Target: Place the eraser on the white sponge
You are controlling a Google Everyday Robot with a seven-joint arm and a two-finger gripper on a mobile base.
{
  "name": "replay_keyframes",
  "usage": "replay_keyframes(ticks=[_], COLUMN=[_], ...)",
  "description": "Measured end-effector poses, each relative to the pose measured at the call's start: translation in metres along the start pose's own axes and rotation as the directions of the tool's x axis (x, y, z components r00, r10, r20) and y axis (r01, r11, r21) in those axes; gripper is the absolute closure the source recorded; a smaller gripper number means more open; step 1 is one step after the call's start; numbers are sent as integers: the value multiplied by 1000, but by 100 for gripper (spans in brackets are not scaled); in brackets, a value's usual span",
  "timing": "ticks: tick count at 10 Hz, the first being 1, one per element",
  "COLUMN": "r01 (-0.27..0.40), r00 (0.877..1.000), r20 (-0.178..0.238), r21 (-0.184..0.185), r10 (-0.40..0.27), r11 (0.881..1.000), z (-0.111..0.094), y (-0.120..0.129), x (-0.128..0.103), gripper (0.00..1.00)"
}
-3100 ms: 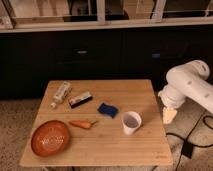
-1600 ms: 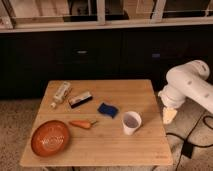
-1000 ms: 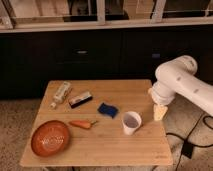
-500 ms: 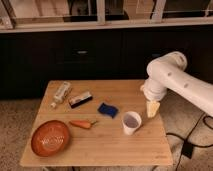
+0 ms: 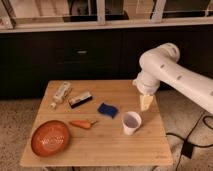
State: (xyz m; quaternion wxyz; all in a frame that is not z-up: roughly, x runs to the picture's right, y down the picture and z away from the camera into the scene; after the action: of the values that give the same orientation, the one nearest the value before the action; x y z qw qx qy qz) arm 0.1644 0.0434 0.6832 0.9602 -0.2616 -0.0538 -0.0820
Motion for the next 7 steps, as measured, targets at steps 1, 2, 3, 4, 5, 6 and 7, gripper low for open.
replay_keyframes(ticks=[1, 2, 3, 4, 5, 6, 7], r01=[14, 26, 44, 65, 92, 97, 103], r00=[1000, 1000, 999, 997, 995, 995, 994], r20=[6, 14, 21, 28, 27, 25, 25], r21=[3, 4, 8, 12, 18, 23, 22], r10=[-14, -26, -44, -65, -92, -98, -104], r11=[1000, 1000, 999, 998, 996, 995, 994], z=[-2, -3, -4, -6, -8, -10, -9], y=[-3, -5, -10, -13, -15, -16, -16], x=[-10, -24, -40, -53, -58, -60, -62], gripper=[25, 24, 24, 24, 24, 23, 20])
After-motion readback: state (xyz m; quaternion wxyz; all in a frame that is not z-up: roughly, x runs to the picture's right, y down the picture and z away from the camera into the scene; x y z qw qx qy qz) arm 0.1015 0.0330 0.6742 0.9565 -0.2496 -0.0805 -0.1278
